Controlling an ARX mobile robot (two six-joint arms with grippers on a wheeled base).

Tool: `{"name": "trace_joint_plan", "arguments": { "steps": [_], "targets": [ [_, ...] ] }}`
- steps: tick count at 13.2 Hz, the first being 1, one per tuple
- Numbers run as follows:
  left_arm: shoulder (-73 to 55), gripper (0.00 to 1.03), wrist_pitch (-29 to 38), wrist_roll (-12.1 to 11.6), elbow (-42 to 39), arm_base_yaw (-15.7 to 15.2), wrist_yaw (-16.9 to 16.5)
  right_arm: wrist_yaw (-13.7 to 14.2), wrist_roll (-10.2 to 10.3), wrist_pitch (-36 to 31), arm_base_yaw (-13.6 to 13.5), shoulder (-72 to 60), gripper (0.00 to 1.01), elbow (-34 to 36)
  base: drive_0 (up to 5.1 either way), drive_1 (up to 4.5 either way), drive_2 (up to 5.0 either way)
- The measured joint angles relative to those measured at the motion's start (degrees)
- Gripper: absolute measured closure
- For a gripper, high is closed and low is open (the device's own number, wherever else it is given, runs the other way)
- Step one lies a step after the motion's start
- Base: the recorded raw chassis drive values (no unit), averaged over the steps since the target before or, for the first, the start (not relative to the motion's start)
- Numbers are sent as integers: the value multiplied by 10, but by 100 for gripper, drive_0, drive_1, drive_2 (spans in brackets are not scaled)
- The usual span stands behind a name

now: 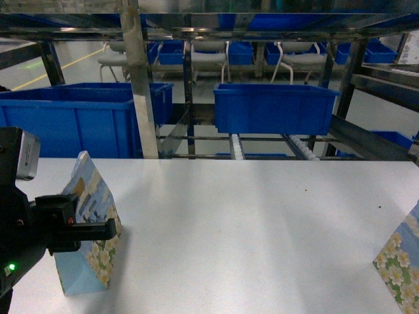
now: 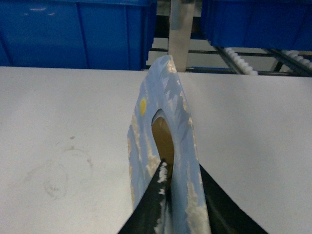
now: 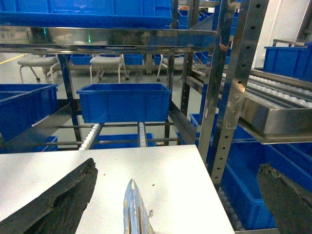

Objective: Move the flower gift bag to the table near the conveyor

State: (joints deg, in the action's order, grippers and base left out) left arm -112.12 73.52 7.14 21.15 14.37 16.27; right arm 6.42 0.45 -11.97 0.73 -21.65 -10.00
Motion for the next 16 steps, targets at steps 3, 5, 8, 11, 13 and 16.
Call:
{"name": "trace_joint_plan", "arguments": {
  "steps": [3,5,8,11,13,16],
  "targets": [
    [87,42,2,-2,6,-22,-27,0,0,0,0,0,3,0,0,0,0],
    [162,11,-1,-17,7,-39,-28,0,0,0,0,0,3,0,0,0,0],
    [372,5,-117,-50,6,-81,-38,0,0,0,0,0,3,0,0,0,0],
    [423,13,-223,-61,15,-93,-81,-63,-2,12,-7,24,29,12,0,0,0],
    [550,71,-295,-62,-88,-142,-159,-64,-3,23,-7,73,88,53,0,0,0],
    [659,101,-339,-63,-152,-144,-161,-64,-5,68,-7,126,99,71,0,0,0]
  ]
}}
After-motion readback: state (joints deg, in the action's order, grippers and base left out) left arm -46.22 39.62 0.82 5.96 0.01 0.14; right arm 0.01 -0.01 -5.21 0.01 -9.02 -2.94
